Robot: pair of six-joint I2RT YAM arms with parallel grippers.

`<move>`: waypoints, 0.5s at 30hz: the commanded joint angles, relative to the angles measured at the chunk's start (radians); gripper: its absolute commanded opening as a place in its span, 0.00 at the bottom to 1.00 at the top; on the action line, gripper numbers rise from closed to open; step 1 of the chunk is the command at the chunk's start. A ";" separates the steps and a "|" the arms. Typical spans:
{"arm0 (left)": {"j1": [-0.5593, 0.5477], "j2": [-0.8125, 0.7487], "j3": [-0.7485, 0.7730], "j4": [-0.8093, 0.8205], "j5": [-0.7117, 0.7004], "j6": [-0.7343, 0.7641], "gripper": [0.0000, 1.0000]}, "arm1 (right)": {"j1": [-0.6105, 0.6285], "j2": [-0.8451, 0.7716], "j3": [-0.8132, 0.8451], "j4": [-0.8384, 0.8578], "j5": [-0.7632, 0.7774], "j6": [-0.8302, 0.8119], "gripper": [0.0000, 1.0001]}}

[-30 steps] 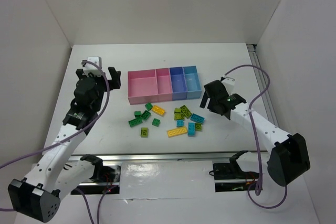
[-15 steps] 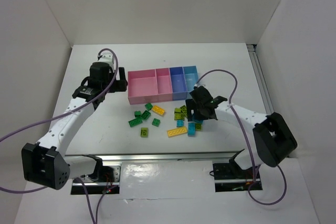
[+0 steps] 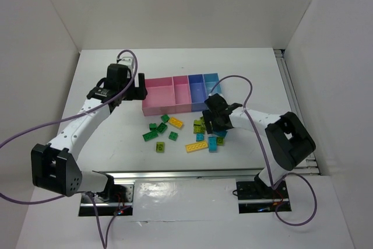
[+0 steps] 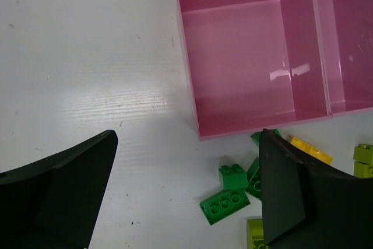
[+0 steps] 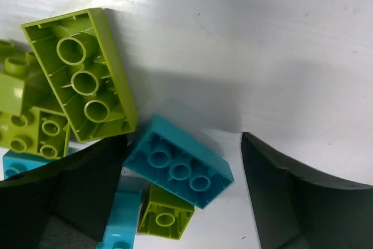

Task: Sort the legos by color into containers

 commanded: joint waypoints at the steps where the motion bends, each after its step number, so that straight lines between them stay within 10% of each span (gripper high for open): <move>1: -0.005 -0.013 0.038 -0.012 0.013 -0.001 1.00 | -0.016 0.015 0.037 0.038 0.058 0.015 0.82; 6: -0.005 -0.013 0.049 -0.021 0.013 -0.001 1.00 | -0.025 -0.003 0.007 0.062 0.036 0.033 0.65; 15: -0.005 0.019 0.078 -0.048 0.055 -0.032 1.00 | -0.137 -0.065 -0.071 0.052 -0.005 0.105 0.79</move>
